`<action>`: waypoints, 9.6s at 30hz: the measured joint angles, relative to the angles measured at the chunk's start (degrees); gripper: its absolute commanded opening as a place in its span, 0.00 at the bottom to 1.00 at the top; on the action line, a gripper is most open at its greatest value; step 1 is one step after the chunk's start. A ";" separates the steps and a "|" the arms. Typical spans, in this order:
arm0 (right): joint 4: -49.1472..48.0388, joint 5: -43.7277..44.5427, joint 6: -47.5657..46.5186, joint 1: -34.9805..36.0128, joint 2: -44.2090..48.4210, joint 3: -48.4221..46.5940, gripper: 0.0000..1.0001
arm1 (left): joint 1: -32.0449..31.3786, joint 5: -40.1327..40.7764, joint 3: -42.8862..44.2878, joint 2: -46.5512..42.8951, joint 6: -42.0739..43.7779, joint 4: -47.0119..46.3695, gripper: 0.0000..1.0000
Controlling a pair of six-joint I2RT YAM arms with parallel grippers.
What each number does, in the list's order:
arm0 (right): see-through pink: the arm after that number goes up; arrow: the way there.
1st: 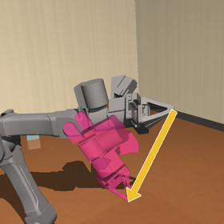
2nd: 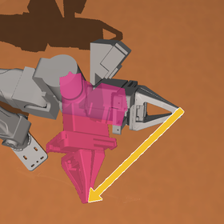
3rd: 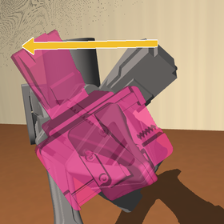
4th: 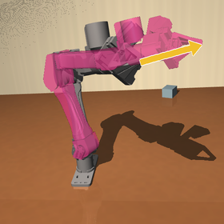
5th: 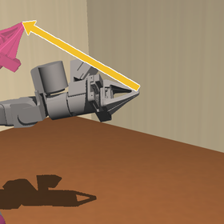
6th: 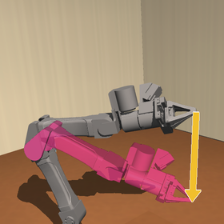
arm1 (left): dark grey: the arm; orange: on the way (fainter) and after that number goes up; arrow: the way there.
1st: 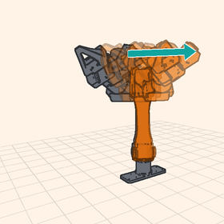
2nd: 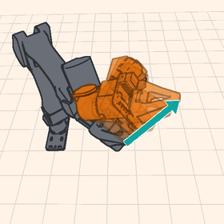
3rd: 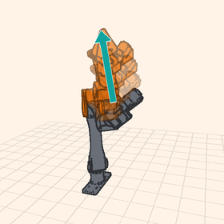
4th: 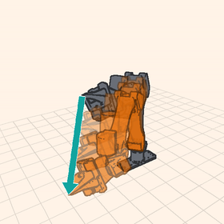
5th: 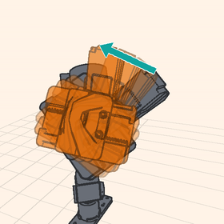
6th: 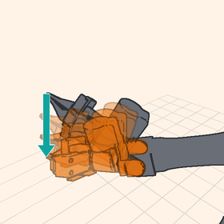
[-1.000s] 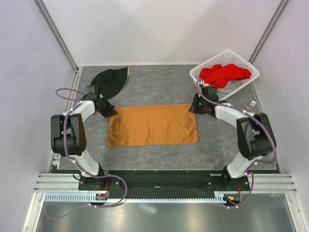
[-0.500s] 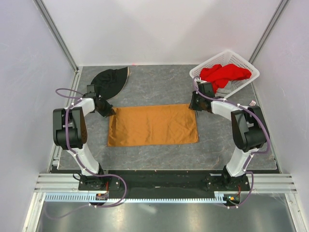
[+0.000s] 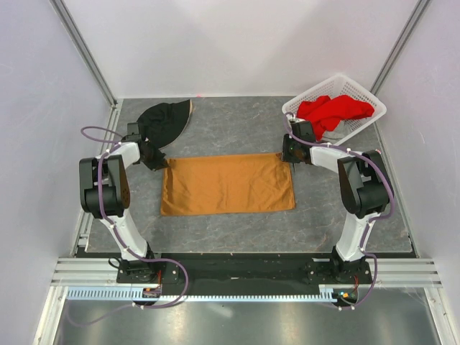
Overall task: Fold the napkin into a case and place the utensils inside
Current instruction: Pick up the rectangle-folded napkin at the center of the board, then pass from the left arm to the right, then fold the rectangle-folded napkin at the center of the board.
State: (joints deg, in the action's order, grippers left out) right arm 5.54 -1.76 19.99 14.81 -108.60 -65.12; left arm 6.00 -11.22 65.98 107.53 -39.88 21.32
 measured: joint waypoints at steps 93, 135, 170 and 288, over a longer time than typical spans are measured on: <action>3.93 -25.44 14.99 -13.75 27.85 28.35 0.91 | -70.29 26.86 18.05 7.98 4.61 2.97 0.02; -6.38 -28.17 14.32 -8.26 24.61 31.82 0.00 | -48.52 10.40 1.25 -12.39 -0.59 -2.80 0.13; 22.80 -16.41 1.18 -7.23 44.24 14.93 0.00 | -59.36 4.52 -0.59 4.20 -13.35 -17.29 0.10; -9.92 -17.73 19.23 25.97 15.96 25.07 0.26 | -37.07 2.05 -14.05 -13.86 2.43 4.33 0.12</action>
State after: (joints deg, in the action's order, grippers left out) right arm -4.38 -19.49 39.22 40.77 -92.64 -40.05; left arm -31.07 -9.17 51.92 93.67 -37.45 25.65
